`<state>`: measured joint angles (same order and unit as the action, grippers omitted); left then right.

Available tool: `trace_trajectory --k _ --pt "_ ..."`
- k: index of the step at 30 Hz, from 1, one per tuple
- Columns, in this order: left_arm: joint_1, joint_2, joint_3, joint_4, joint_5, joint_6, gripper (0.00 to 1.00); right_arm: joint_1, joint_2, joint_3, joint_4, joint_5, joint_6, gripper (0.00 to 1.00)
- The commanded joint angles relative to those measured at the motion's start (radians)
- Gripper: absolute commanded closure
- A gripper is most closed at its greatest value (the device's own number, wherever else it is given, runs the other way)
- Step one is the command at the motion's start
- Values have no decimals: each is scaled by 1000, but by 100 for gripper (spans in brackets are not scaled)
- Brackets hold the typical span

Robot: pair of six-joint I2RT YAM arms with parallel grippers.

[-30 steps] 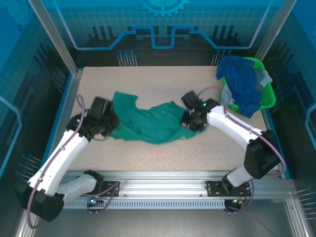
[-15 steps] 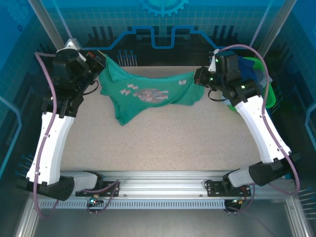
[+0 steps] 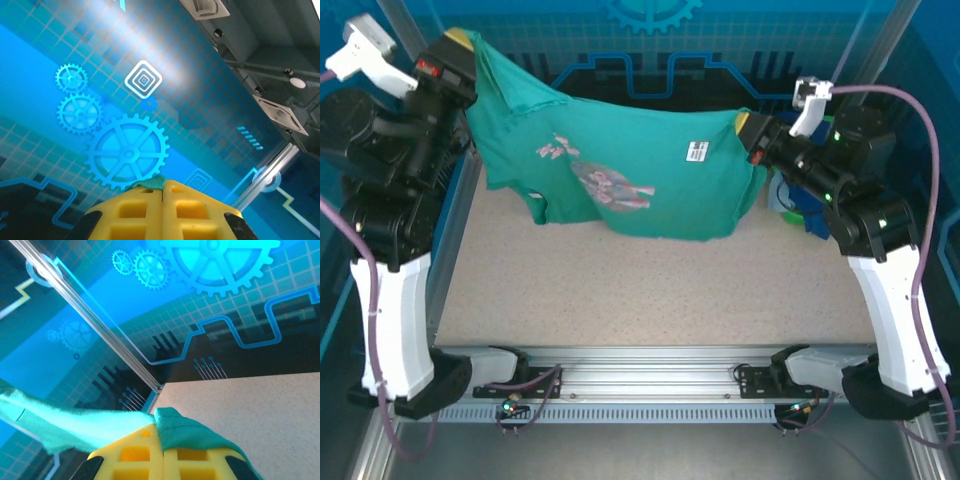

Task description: Fold and stack the t-shirts

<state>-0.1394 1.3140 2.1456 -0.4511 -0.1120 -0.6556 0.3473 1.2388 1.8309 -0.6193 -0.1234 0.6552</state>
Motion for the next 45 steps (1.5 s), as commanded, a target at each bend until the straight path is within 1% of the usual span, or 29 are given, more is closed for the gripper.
trace_trajectory --k 1,4,8,12,14,16,19,22,25,26,28,30,31,33,34,35,36,37,38,39,40,41,42,43,45 --pt "62 156 38 19 80 -43 100 -37 128 52 60 -55 41 100" --pt "134 279 98 71 187 -104 100 -72 239 119 105 -90 58 100" --pt "224 483 288 122 333 -192 100 -105 413 281 108 -143 64 100" --pt "278 618 483 175 395 -292 100 -124 534 437 98 -158 79 100" --pt "288 648 560 211 413 -323 100 -137 569 506 95 -159 87 100" --pt "289 643 598 249 422 -339 100 -149 595 573 87 -163 94 100" --pt "288 590 596 265 431 -337 100 -167 621 653 61 -173 100 100" --pt "280 506 558 204 438 -304 100 -179 620 675 15 -185 96 100" --pt "231 362 375 111 432 -246 100 -180 590 615 -35 -204 77 100" --pt "207 294 262 52 410 -221 100 -177 567 559 -47 -207 71 100" --pt "145 125 -57 -12 309 -213 100 -165 501 394 -41 -215 65 100" --pt "83 -75 -458 -53 173 -255 100 -133 404 145 -13 -190 52 100" --pt "63 -160 -613 -80 125 -300 100 -114 363 26 -3 -175 49 100" --pt "30 -325 -953 -106 93 -360 100 -70 280 -244 43 -158 67 100" --pt "23 -381 -1071 -125 95 -413 96 -44 254 -358 64 -150 80 100" --pt "23 -445 -1212 -116 119 -464 94 -14 233 -472 89 -147 94 100" --pt "22 -496 -1317 -104 134 -488 91 11 226 -565 108 -149 111 100" --pt "22 -525 -1381 -123 133 -501 89 32 229 -631 116 -151 125 99" --pt "21 -548 -1429 -158 127 -507 83 55 245 -686 112 -150 139 91" --pt "21 -559 -1460 -186 115 -492 70 69 270 -722 94 -148 148 79" --pt "22 -557 -1473 -206 111 -484 60 73 296 -741 69 -154 154 67" --pt "24 -544 -1475 -233 115 -488 51 73 329 -750 38 -170 154 60" --pt "24 -524 -1472 -224 137 -481 47 73 347 -748 4 -164 147 55" --pt "23 -506 -1460 -217 158 -479 46 74 347 -745 -18 -140 138 53" --pt "21 -458 -1411 -231 174 -477 46 68 316 -739 -41 -85 124 51"
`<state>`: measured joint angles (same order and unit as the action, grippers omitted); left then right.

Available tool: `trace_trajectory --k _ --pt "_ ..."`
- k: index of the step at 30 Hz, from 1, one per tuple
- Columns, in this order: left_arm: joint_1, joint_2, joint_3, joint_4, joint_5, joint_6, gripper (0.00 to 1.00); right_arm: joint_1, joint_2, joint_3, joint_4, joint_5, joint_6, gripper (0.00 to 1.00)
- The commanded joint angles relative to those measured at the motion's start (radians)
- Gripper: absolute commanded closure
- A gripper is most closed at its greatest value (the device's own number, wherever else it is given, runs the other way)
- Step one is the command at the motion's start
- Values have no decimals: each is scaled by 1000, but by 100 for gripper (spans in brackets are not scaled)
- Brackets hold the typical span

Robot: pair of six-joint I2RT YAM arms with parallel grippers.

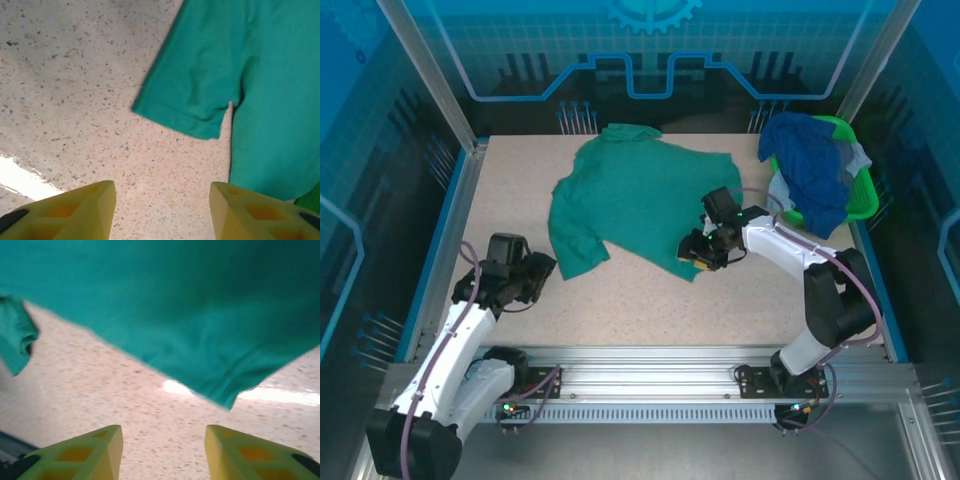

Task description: Fold and stack the t-shirts

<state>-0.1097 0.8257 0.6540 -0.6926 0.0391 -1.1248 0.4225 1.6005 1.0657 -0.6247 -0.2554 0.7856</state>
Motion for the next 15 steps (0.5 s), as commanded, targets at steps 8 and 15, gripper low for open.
trace_trajectory --k 8,15 --pt "1 425 318 151 69 77 67 -70 -42 90 -58 134 -20 55" --pt "49 874 623 204 99 202 76 -99 4 60 -23 134 79 65"
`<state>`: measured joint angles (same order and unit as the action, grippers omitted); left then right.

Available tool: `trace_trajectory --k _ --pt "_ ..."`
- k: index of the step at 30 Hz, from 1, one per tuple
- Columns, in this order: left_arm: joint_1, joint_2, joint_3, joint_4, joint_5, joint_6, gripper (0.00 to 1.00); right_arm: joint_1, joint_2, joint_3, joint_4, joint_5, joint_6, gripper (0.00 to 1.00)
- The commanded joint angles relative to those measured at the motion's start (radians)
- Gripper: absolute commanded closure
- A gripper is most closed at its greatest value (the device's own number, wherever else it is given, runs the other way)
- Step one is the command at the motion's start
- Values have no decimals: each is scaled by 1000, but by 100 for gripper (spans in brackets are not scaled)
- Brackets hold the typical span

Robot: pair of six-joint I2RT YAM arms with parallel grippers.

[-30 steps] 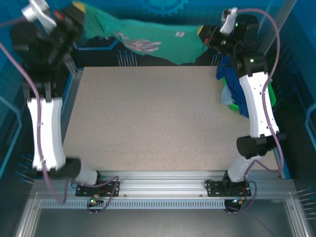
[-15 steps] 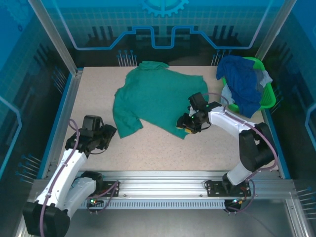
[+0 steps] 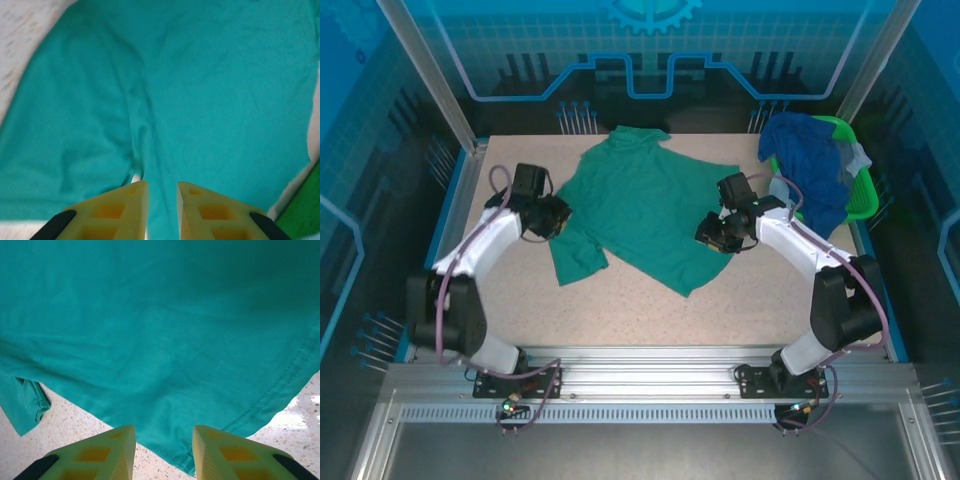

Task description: Fold and stack the t-shirts

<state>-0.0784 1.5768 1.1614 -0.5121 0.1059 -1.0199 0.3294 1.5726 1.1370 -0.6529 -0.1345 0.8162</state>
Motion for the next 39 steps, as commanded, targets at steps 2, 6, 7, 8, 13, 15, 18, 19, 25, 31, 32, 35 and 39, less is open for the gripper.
trace_trajectory --k 2,6,7,8,13,15,18,19,25,31,32,35,39 --pt "27 255 211 16 44 134 76 1 67 -3 16 27 71 65" --pt "47 435 325 7 29 167 76 19 170 32 28 44 94 66" --pt "52 466 340 9 22 176 76 26 193 49 32 51 91 66" --pt "55 488 346 3 13 183 76 35 216 68 29 65 86 66" --pt "78 463 200 4 -42 155 78 55 354 175 -33 79 69 66" --pt "98 395 78 17 -61 118 78 71 406 229 -70 85 49 66" --pt "129 269 -116 45 -87 79 79 108 472 310 -123 102 13 64" --pt "143 222 -167 51 -99 71 79 120 492 335 -141 106 6 64" --pt "164 51 -324 64 -43 49 78 148 519 355 -173 128 -6 62" --pt "78 -41 -122 -1 -92 74 65 127 395 323 -161 206 -63 59" --pt "69 -15 -67 0 -84 77 64 120 367 315 -152 215 -71 58" --pt "63 117 92 3 -50 90 61 98 314 294 -112 209 -90 56" --pt "70 349 321 5 -38 145 62 65 360 332 -112 161 -96 57"
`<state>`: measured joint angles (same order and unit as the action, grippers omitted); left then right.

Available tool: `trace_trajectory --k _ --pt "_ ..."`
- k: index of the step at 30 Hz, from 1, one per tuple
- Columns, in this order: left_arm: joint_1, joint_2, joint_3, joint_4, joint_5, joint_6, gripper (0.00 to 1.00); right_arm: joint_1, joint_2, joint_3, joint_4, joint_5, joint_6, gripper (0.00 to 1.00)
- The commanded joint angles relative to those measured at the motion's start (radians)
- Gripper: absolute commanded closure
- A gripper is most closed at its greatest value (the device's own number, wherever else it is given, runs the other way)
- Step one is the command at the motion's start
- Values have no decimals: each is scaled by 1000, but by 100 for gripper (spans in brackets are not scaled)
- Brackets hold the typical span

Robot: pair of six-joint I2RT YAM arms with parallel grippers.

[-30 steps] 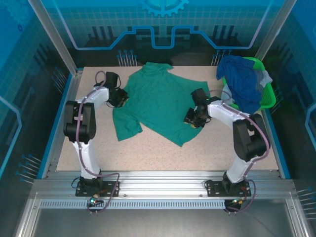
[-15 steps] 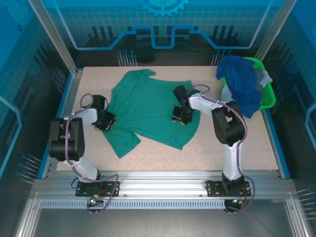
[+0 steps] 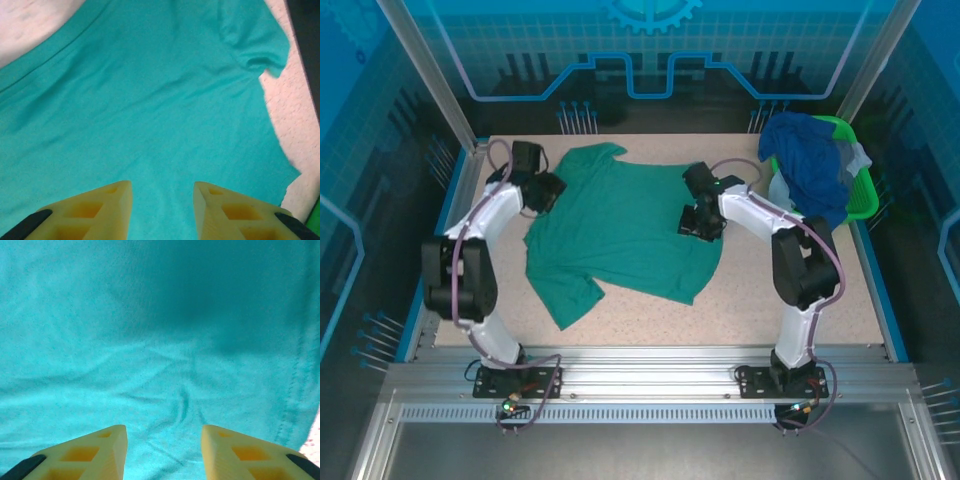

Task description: Fold and stack the t-shirts

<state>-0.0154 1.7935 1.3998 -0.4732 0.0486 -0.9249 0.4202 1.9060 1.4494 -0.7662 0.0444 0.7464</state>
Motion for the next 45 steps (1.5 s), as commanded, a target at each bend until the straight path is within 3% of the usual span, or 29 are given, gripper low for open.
trace_trajectory --k 1,6,9,18,22,24,26,29,34,39,45 --pt "13 198 145 -37 28 66 63 -30 48 33 6 -38 -29 57" --pt "20 411 342 -84 89 115 71 -35 181 155 -66 -46 -31 59" --pt "7 434 319 -116 116 138 80 -51 230 177 -105 -37 -11 61" --pt "-124 194 -169 1 275 134 91 -107 249 151 -225 57 6 61" --pt "-132 34 -250 3 230 114 87 -122 213 113 -220 99 9 60" --pt "-119 -1 -192 -19 205 128 81 -118 214 123 -233 119 5 61" --pt "-95 1 -83 -66 156 137 66 -110 206 136 -248 168 8 61" --pt "-24 98 80 -127 107 124 58 -98 200 166 -268 222 7 61" --pt "86 326 324 -113 97 87 54 -91 205 203 -262 200 -18 61" --pt "106 555 607 -95 209 171 53 -78 218 215 -254 143 -35 60" --pt "77 619 604 -9 242 284 51 -69 214 192 -241 123 -29 60"
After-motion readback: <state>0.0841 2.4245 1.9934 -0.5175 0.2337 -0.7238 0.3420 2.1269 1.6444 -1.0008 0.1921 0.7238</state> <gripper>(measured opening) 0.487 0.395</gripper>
